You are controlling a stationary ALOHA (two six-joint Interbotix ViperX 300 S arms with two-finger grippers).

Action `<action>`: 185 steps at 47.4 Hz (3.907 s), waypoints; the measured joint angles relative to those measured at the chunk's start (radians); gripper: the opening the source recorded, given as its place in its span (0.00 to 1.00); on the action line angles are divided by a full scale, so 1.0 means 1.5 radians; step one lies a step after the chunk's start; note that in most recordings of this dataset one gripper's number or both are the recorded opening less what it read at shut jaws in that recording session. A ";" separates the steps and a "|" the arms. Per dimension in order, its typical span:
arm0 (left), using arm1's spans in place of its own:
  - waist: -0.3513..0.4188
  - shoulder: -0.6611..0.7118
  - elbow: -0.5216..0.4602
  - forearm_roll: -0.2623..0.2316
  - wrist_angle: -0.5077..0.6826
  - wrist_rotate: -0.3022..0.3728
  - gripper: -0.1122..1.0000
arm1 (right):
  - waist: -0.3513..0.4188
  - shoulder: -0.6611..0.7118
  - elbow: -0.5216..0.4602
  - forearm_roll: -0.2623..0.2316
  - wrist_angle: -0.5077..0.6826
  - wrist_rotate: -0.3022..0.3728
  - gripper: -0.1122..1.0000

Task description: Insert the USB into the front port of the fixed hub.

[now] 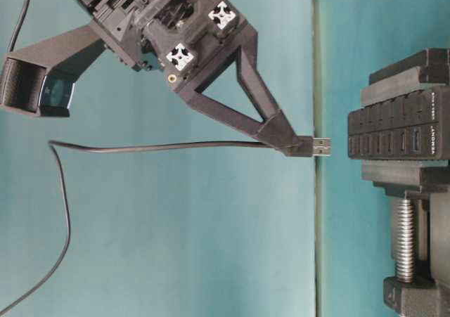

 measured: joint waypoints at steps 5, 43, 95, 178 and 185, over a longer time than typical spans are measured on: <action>-0.001 0.001 0.000 0.000 0.000 0.000 0.10 | 0.005 0.007 -0.001 0.000 0.000 0.003 0.15; -0.001 0.000 0.005 0.000 0.000 0.000 0.10 | 0.018 0.053 0.007 0.000 -0.025 0.019 0.15; -0.001 0.000 0.009 0.000 0.000 -0.018 0.10 | 0.007 0.070 0.009 -0.002 -0.032 0.019 0.15; 0.000 0.000 0.011 0.000 0.000 -0.020 0.10 | 0.009 0.069 0.010 -0.003 -0.015 0.019 0.15; -0.001 0.000 0.011 0.000 0.000 -0.020 0.10 | 0.010 0.070 0.011 -0.003 -0.015 0.019 0.15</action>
